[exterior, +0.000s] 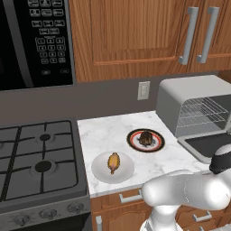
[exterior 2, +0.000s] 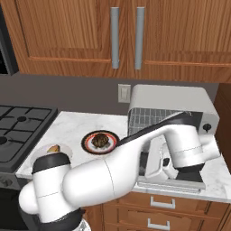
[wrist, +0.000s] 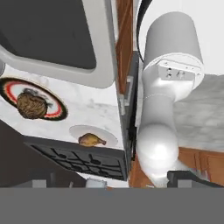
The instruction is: Open the toaster oven door. Place the bread on the bottom rack in the toaster oven and place the chicken drumstick on the top rack.
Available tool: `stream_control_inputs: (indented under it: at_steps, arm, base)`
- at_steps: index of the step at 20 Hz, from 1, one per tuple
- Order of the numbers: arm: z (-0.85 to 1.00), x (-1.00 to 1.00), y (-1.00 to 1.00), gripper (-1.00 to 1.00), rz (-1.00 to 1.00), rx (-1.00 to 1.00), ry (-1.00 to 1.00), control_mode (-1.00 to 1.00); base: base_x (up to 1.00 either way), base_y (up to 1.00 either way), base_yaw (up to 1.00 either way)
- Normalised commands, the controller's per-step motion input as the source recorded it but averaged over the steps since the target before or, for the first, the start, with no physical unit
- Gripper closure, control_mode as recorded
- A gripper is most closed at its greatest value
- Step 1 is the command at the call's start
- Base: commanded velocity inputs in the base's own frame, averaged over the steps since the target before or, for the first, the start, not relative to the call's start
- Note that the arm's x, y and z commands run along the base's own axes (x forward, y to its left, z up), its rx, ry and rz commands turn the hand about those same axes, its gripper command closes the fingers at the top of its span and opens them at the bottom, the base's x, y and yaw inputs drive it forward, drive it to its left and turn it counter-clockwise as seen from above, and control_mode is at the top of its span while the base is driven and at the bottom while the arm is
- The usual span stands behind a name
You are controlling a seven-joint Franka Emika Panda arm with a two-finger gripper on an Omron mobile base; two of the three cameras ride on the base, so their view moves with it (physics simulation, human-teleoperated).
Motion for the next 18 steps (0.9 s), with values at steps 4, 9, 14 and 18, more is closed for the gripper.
stream_control_inputs:
  at_steps: [4, 9, 14, 18]
  arm:
    - [0.0, 0.16, 0.0, -1.0, 0.29, -0.19, -0.01, -1.0]
    - [-0.03, 0.06, 0.02, -1.0, 0.3, -0.23, -0.19, -1.0]
    - [-0.03, 0.04, 0.01, -1.0, 0.26, -0.23, -0.37, -1.0]
    - [-0.03, 0.09, -0.02, -1.0, 0.21, -0.23, -0.39, -1.0]
  base:
    - [0.0, 0.0, 0.0]
    - [0.0, 0.0, 0.0]
    - [0.0, 0.0, 0.0]
    - [0.0, 0.0, 0.0]
